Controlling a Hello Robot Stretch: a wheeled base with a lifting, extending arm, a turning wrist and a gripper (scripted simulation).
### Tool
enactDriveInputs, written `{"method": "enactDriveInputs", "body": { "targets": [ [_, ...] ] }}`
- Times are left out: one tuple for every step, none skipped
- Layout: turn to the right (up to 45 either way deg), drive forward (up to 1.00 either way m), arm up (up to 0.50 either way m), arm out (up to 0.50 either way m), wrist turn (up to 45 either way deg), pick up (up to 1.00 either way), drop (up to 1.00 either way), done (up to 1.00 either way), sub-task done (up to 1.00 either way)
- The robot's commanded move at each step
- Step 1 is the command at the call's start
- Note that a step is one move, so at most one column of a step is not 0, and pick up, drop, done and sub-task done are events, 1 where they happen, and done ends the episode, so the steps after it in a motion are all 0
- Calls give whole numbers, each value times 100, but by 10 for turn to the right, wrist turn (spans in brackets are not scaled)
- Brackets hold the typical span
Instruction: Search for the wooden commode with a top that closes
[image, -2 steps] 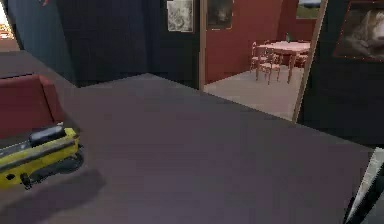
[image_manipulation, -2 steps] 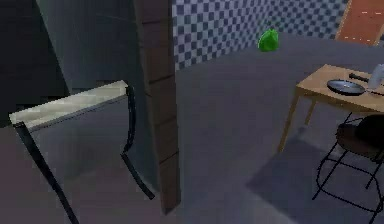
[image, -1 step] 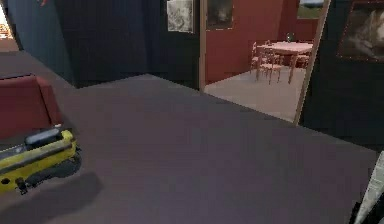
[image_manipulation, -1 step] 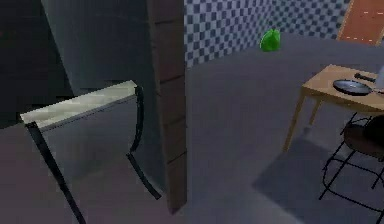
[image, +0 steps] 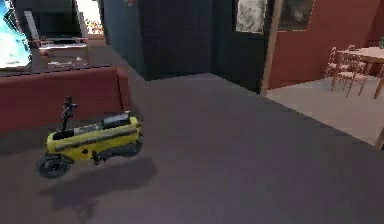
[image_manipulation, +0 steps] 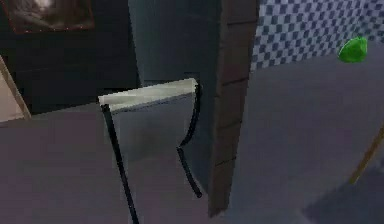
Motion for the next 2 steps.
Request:
{"method": "enactDriveInputs", "body": {
  "targets": [
    [0, 100, 0, 0, 0, 0, 0, 0, 0],
    [0, 100, 0, 0, 0, 0, 0, 0, 0]
  ]
}}
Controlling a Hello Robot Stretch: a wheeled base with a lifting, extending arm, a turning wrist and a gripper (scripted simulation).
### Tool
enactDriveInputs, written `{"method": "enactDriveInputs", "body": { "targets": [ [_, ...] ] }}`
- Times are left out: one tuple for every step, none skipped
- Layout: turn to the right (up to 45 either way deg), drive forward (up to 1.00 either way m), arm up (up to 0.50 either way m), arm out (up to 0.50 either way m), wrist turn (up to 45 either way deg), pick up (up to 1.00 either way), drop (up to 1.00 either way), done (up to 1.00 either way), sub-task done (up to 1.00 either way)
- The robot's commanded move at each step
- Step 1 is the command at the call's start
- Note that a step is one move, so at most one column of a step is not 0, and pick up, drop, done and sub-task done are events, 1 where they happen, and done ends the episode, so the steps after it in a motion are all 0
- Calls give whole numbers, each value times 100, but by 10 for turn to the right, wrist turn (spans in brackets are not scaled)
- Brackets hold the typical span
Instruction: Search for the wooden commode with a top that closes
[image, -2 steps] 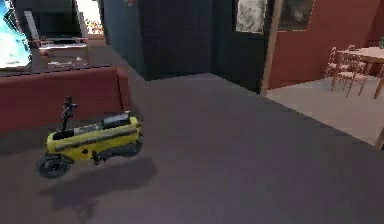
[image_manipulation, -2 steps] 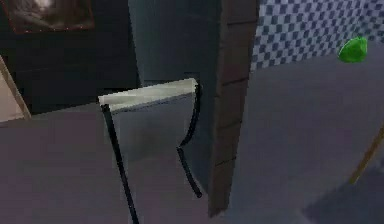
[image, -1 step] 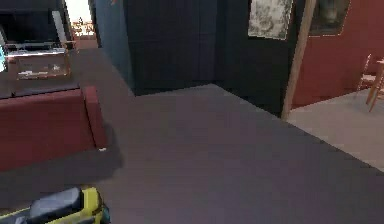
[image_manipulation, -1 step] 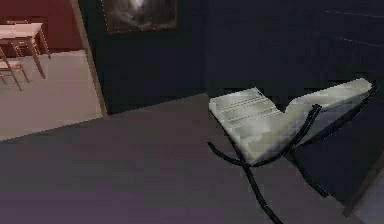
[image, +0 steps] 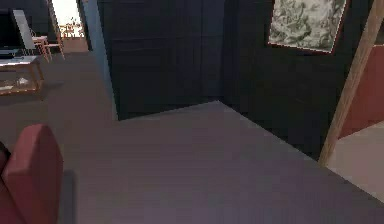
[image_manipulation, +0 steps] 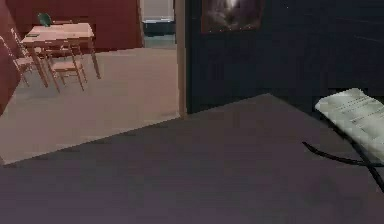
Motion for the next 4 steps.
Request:
{"method": "enactDriveInputs", "body": {
  "targets": [
    [-90, 0, 0, 0, 0, 0, 0, 0, 0],
    [0, 25, 0, 0, 0, 0, 0, 0, 0],
    [-30, 0, 0, 0, 0, 0, 0, 0, 0],
    [0, 80, 0, 0, 0, 0, 0, 0, 0]
  ]
}}
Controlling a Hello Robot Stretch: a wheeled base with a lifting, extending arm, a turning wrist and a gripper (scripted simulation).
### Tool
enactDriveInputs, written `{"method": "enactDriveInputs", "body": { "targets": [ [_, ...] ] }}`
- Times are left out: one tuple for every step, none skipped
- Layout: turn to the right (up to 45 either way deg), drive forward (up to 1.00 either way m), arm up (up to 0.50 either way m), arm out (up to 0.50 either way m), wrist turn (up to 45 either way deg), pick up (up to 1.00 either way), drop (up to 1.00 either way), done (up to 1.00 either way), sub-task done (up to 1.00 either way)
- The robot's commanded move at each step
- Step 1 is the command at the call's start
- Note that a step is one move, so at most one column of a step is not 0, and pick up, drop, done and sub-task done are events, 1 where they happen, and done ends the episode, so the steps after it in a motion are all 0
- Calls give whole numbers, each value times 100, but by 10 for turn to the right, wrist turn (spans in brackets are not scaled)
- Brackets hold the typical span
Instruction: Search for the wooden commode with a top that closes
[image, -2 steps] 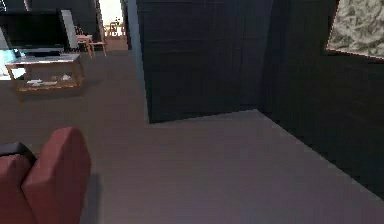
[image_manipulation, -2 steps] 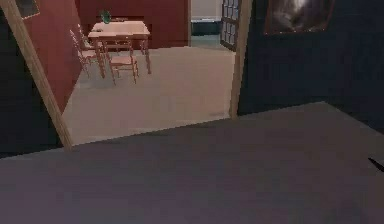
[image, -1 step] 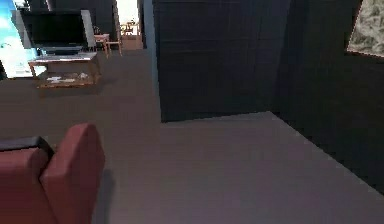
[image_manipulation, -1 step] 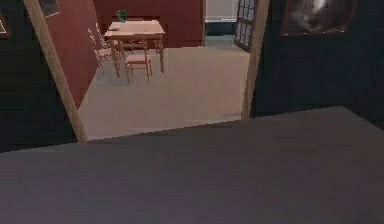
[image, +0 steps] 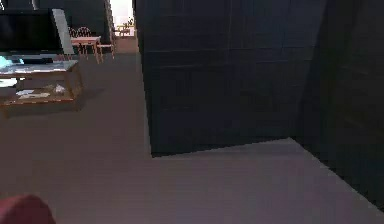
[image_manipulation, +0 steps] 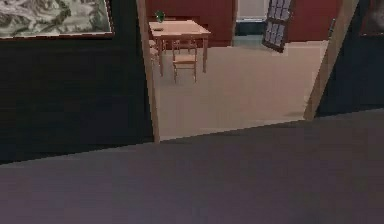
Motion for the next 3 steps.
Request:
{"method": "enactDriveInputs", "body": {
  "targets": [
    [-120, 0, 0, 0, 0, 0, 0, 0, 0],
    [0, 100, 0, 0, 0, 0, 0, 0, 0],
    [-60, 0, 0, 0, 0, 0, 0, 0, 0]
  ]
}}
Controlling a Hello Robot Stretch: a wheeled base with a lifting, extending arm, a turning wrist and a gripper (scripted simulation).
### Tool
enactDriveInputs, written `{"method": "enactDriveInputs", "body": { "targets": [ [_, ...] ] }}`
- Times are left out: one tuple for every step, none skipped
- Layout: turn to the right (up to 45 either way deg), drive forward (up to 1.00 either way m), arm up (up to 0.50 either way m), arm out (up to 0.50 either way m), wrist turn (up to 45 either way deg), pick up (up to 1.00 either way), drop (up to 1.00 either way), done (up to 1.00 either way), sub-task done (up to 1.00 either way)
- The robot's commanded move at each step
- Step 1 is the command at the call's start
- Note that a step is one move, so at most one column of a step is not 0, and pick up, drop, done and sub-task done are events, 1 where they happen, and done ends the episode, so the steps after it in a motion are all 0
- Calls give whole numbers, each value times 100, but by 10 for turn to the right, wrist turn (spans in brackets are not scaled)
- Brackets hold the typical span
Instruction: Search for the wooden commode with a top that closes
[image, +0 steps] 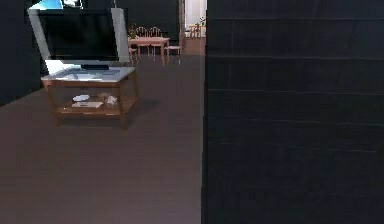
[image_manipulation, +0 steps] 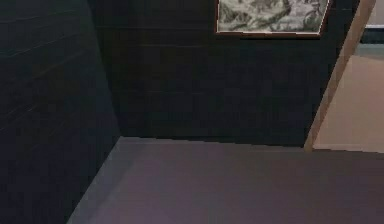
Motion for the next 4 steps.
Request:
{"method": "enactDriveInputs", "body": {
  "targets": [
    [0, 25, 0, 0, 0, 0, 0, 0, 0],
    [-210, 0, 0, 0, 0, 0, 0, 0, 0],
    [0, 60, 0, 0, 0, 0, 0, 0, 0],
    [-150, 0, 0, 0, 0, 0, 0, 0, 0]
  ]
}}
